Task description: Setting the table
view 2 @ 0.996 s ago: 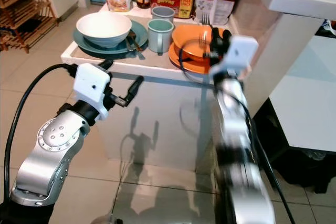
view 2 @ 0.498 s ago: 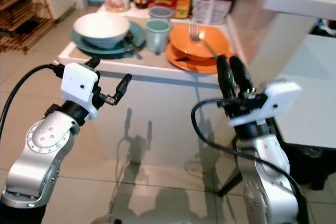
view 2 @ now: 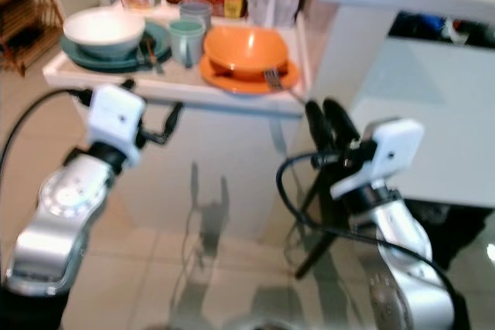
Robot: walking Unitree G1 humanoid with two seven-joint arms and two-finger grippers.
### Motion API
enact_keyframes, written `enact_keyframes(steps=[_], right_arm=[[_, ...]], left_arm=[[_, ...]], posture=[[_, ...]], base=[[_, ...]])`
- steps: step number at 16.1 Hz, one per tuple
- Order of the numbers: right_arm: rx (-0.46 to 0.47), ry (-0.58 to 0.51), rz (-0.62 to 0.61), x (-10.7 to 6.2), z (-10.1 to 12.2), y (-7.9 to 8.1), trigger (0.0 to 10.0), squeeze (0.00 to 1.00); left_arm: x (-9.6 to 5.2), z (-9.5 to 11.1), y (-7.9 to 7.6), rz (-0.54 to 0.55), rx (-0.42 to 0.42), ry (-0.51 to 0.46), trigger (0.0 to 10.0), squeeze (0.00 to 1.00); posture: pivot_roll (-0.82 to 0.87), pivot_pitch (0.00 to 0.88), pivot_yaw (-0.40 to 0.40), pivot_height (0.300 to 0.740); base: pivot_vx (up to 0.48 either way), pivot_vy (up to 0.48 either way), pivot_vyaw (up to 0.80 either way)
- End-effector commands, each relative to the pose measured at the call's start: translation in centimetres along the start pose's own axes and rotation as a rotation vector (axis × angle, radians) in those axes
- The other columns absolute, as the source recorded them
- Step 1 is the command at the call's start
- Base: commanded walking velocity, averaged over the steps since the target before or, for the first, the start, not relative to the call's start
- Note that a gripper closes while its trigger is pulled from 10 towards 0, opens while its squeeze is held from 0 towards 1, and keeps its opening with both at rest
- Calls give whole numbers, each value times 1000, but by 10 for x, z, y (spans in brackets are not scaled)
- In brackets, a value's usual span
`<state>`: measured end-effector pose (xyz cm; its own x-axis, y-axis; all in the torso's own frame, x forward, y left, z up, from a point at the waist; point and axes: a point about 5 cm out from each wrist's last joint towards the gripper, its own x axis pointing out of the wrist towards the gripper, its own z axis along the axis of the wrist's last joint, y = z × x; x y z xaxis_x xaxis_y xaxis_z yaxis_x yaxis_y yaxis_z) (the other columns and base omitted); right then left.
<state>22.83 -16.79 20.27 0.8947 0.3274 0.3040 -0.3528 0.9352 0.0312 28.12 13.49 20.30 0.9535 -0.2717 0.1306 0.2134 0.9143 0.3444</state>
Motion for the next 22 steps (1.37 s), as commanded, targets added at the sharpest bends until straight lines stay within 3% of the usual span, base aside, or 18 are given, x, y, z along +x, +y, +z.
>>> enact_keyframes(steps=[1,3,5,9,11,14,17,22], right_arm=[[-4,2,30,-1,3,2,10000,0],[-35,24,61,-3,4,0,10000,0],[-52,17,-16,-2,6,-12,10000,0],[-61,32,-83,-4,4,-20,10000,0],[-2,42,-181,-8,0,-28,10000,0],[-28,47,-234,-10,-1,-33,10000,0],[-98,84,-342,-1,-8,-42,10000,0],[-90,80,-403,12,-15,-42,10000,0]], left_arm=[[1,2,-7,-18,-5,-2,10000,0],[3,3,-9,-21,-4,-3,10000,0],[5,3,-9,-19,0,-3,10000,0],[6,2,-13,-33,5,1,10000,0],[6,4,-15,-43,13,-3,10000,0],[6,2,-17,-53,4,1,10000,0],[7,2,-19,-54,-7,3,10000,0],[8,2,-21,-60,-9,-3,10000,0]], posture=[[69,38,-27,740],[64,42,-26,740],[58,48,-25,740],[51,52,-24,740],[49,56,-18,740],[40,57,-14,740],[34,50,-8,740],[32,41,-14,740]], base=[[0,-480,0],[0,-480,0],[0,-480,400],[0,-480,800],[0,-480,0],[0,-480,0],[0,-480,0],[0,-480,0]])
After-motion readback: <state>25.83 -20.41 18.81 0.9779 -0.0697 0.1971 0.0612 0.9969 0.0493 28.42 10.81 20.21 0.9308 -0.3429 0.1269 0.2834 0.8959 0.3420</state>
